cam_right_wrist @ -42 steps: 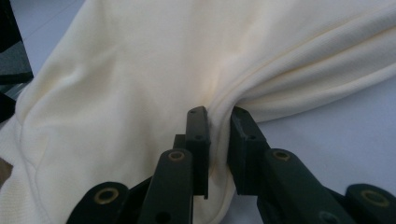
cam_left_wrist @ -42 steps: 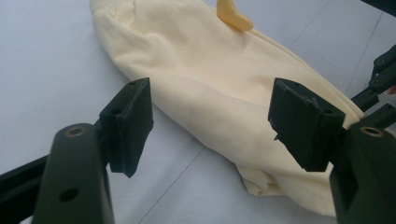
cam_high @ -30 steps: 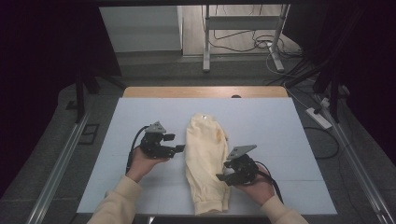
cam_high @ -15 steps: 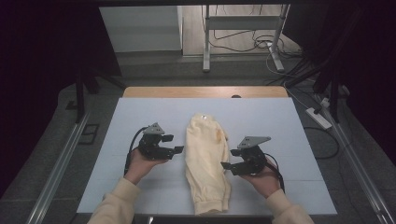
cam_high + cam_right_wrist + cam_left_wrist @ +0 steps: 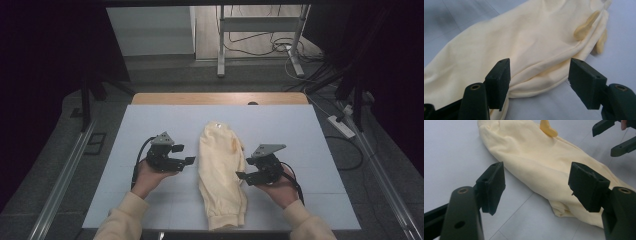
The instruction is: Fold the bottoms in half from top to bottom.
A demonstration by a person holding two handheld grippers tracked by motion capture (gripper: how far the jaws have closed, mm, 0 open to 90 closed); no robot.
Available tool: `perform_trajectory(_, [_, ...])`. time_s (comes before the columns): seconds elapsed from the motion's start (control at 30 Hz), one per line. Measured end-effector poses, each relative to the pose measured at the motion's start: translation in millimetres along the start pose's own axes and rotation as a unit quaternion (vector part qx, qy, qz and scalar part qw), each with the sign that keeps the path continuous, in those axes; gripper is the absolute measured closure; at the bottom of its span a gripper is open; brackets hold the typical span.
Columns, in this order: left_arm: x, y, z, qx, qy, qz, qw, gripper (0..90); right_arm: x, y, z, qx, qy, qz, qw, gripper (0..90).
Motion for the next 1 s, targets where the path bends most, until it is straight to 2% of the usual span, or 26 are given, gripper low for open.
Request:
perform_trajectory(0.3, [1.4, -1.9, -0.4, 0.001, 0.002, -0.001, 1.0000, 29.6, -2.5, -9.7, 0.6, 0.007, -0.003, -0.002, 1.0000, 34.4])
perform_trajectory(0.63, [10.0, -7.1, -0.7, 0.000, 0.014, -0.002, 0.9999, 28.0, -5.9, -21.7, 6.7, 0.008, -0.009, 0.000, 0.9999, 34.4])
perform_trajectory(0.83, [16.8, -6.7, 1.7, -0.006, 0.021, 0.002, 0.9998, 27.9, -11.6, -27.0, 17.9, 0.001, -0.001, -0.008, 1.0000, 34.4])
perform_trajectory(1.0, [21.9, -8.4, 6.1, -0.010, 0.034, 0.003, 0.9994, 27.1, -18.6, -29.7, 25.1, -0.001, -0.015, -0.009, 0.9998, 34.4])
Point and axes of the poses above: each handheld gripper's, and its own axes: y roughly backward along the jaws, z roughly out of its top, x roughly to its left, the point moved 9 cm from there along -y, roughly forward along the jaws, and after that the axes turned 13 degrees about -z, right-handed, at the moved point
